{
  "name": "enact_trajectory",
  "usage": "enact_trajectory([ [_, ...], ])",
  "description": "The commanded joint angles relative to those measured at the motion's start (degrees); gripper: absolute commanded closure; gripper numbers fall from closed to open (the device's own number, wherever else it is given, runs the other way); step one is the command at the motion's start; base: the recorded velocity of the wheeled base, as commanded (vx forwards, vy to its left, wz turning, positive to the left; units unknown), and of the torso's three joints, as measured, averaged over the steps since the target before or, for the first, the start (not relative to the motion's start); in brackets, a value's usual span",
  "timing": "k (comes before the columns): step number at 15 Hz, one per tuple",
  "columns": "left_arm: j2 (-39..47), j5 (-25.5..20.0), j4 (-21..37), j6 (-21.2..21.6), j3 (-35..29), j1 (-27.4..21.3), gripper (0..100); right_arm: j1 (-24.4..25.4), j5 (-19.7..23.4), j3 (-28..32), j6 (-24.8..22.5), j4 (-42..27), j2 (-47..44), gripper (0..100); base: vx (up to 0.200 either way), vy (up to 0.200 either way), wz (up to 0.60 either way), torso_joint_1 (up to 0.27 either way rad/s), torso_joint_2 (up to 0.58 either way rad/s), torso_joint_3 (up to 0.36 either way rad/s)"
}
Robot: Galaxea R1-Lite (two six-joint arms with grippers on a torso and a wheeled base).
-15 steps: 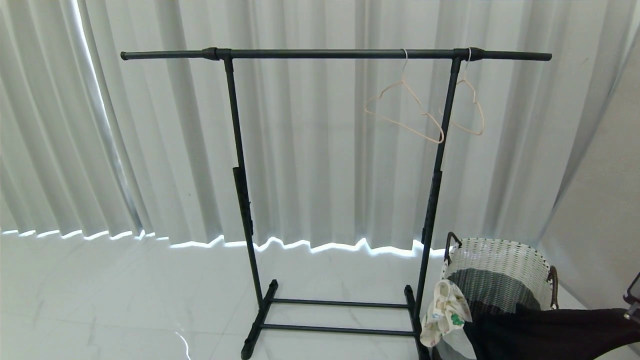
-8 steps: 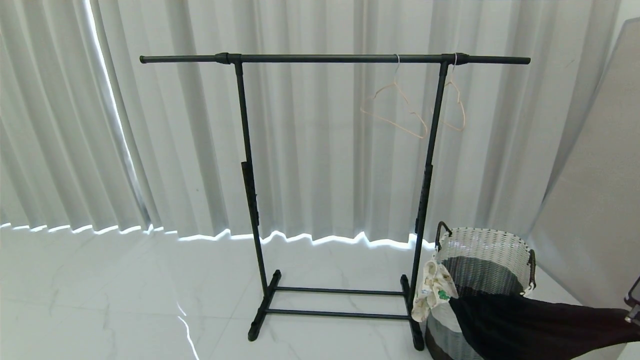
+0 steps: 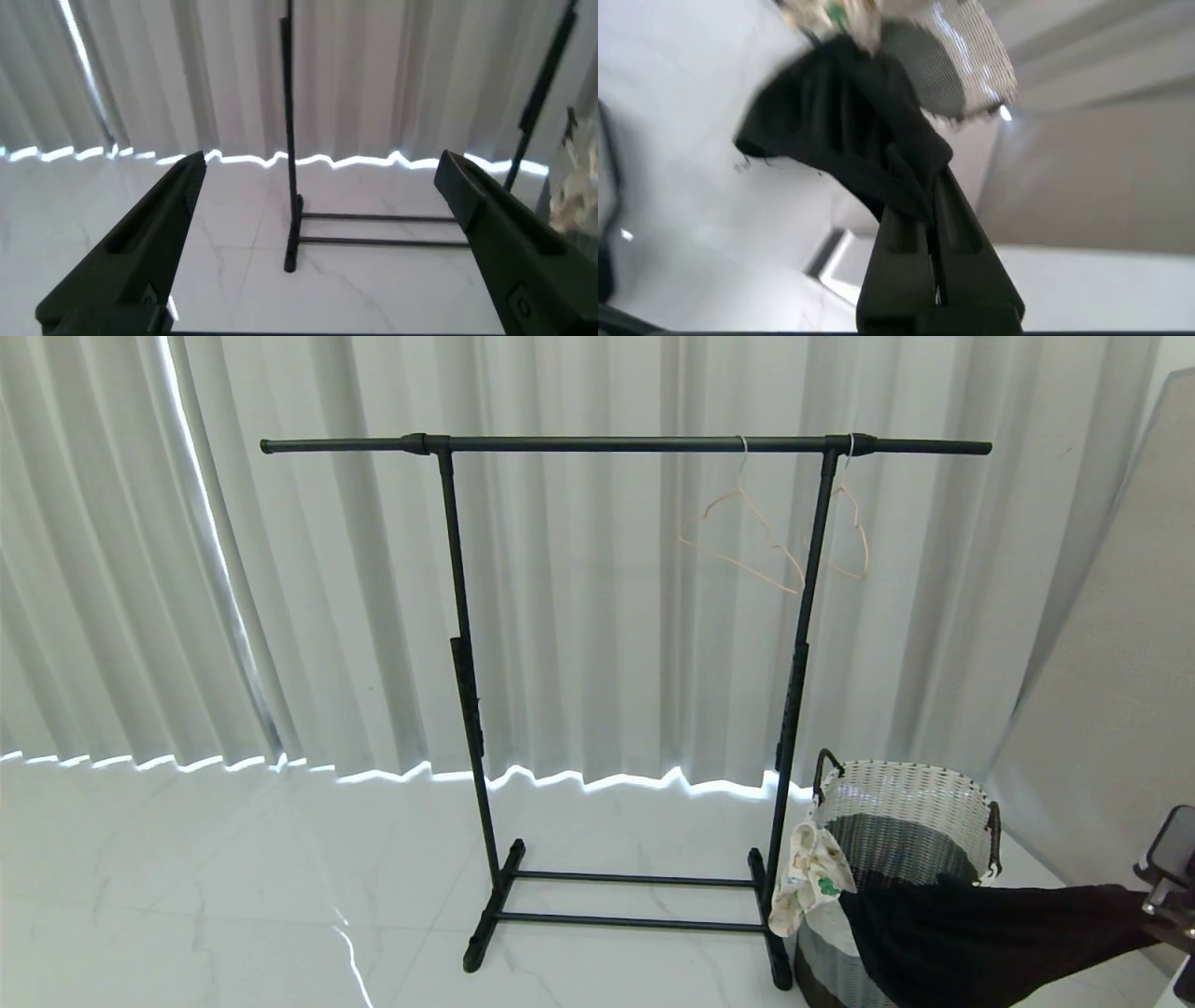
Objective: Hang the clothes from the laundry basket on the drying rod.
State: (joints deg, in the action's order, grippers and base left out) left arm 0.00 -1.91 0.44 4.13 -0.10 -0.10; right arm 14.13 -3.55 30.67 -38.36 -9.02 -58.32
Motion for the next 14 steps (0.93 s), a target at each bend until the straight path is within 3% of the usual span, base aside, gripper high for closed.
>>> enact_trajectory([
  [1,0.1,-2.2,0.0,2.0,0.0,0.0,0,9.2,-0.1,7.3,5.9,-0.1,-9.1,100,0.0,0.0,0.0,0.0,0.0,0.0],
  [4,0.1,-2.6,0.1,1.7,0.0,-0.1,0,15.1,-0.1,13.2,11.6,-0.1,-16.7,100,0.0,0.0,0.0,0.0,0.0,0.0],
  [6,0.4,-2.8,0.1,0.0,0.0,-0.2,0,23.1,-0.1,17.9,20.8,-0.2,-21.7,100,0.0,0.0,0.0,0.0,0.0,0.0],
  [8,0.4,-3.4,0.1,-1.3,0.0,-0.2,0,26.6,-0.1,20.3,25.1,-0.1,-24.7,100,0.0,0.0,0.0,0.0,0.0,0.0],
  [14,0.1,-3.5,0.2,0.3,0.0,0.0,0,27.8,-0.2,22.1,25.4,-0.1,-28.3,100,0.0,0.0,0.0,0.0,0.0,0.0],
])
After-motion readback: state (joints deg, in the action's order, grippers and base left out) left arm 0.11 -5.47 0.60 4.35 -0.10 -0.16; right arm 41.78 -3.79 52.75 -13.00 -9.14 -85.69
